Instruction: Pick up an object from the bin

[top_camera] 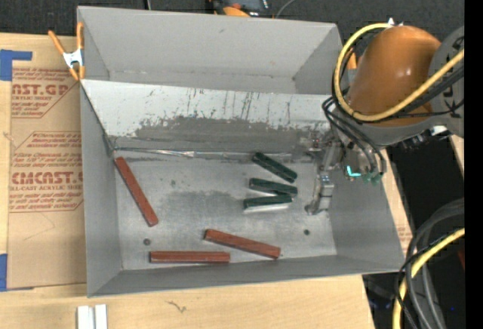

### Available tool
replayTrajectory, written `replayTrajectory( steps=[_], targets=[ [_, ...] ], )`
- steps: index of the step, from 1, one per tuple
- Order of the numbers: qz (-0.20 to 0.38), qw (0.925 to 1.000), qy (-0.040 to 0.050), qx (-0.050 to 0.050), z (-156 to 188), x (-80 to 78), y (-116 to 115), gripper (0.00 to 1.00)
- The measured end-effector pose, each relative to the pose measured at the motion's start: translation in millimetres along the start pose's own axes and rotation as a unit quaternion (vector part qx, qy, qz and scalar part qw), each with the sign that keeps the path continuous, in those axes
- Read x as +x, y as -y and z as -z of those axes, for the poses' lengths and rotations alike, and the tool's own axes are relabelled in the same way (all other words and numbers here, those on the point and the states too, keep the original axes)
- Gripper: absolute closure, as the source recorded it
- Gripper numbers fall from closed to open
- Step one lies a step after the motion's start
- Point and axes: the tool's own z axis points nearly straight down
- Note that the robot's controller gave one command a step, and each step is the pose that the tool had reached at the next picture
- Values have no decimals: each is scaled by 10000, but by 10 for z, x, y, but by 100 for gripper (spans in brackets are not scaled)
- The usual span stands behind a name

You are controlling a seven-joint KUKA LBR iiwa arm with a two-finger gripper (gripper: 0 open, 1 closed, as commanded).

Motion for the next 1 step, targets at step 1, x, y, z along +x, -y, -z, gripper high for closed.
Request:
replayTrajectory(
  steps=[1],
  targets=[
    [690,9976,33,-3,-1463,-165,-268,0]
  ],
)
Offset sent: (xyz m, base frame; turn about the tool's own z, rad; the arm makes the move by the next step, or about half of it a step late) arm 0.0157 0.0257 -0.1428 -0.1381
